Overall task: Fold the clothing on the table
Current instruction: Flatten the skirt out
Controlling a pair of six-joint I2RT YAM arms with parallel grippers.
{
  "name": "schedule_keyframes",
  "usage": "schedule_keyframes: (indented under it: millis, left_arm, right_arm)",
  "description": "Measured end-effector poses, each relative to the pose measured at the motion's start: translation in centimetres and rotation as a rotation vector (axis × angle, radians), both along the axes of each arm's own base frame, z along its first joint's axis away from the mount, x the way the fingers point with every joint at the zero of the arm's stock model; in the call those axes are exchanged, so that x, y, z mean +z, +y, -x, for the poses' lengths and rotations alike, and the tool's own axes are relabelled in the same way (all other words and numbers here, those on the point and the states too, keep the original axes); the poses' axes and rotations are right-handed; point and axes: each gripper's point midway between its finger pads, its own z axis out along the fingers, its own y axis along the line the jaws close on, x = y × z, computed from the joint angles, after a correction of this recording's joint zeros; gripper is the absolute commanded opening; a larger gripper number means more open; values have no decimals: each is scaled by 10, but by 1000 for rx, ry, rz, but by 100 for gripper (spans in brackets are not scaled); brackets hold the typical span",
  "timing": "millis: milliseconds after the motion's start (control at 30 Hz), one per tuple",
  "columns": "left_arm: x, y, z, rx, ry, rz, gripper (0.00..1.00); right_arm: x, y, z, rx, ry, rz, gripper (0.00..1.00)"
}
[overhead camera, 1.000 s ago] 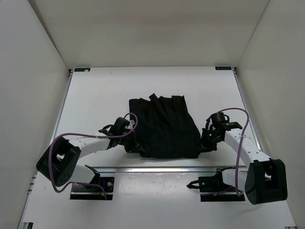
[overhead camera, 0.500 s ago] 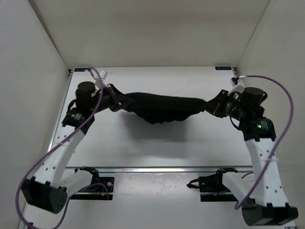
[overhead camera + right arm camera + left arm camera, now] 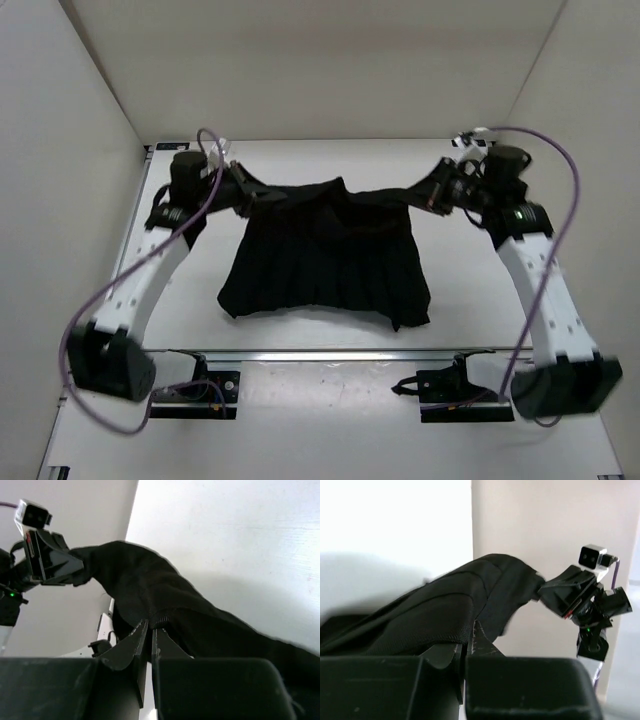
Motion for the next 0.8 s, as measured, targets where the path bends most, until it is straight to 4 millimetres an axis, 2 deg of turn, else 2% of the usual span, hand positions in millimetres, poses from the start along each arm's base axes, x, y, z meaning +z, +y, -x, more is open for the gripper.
schedule_keyframes:
  millis: [67, 133, 167, 200, 267, 300, 367, 400, 467, 533, 600, 633, 667, 700, 733, 767, 800]
  left_arm:
    - [-4, -2, -37, 4, 51, 5, 0]
    - [8, -1, -75, 19, 41, 34, 2]
    - [19, 1, -91, 29, 21, 53, 5]
    - [34, 5, -106, 38, 3, 73, 6]
    - [71, 13, -125, 53, -73, 107, 5]
    - [91, 18, -128, 57, -122, 122, 5]
    - [120, 28, -120, 56, -197, 151, 6]
    - [129, 32, -112, 53, -220, 165, 6]
    - [129, 34, -90, 38, -231, 179, 6]
    - [114, 31, -65, 9, -205, 185, 8]
    - [86, 24, -44, -22, -157, 176, 13]
    - [62, 20, -34, -34, -122, 168, 16]
    - [34, 18, -24, -45, -74, 159, 18]
    - [2, 15, -15, -51, -1, 153, 31]
    - [-30, 13, -7, -61, 49, 142, 45]
    - [-72, 13, 6, -69, 134, 122, 98]
    - [-116, 16, 19, -68, 239, 98, 99]
  right_arm:
    - [-11, 9, -33, 11, 65, 19, 0]
    - [3, 21, -68, 22, 65, 49, 1]
    - [17, 25, -81, 24, 31, 58, 0]
    - [41, 28, -96, 23, -17, 70, 0]
    - [89, 32, -111, 25, -141, 66, 0]
    - [116, 30, -113, 20, -209, 59, 0]
    - [149, 19, -108, -4, -293, 52, 0]
    - [157, 13, -103, -16, -318, 52, 0]
    - [154, 3, -89, -30, -314, 53, 0]
    - [132, -4, -78, -38, -260, 58, 0]
    - [95, -8, -70, -43, -185, 65, 0]
    - [66, -12, -66, -49, -129, 72, 0]
    - [29, -14, -59, -51, -47, 76, 0]
    - [-3, -16, -52, -52, 27, 82, 0]
    - [-44, -17, -43, -53, 124, 90, 0]
    - [-82, -18, -34, -53, 218, 99, 11]
    - [-121, -20, -23, -57, 311, 117, 28]
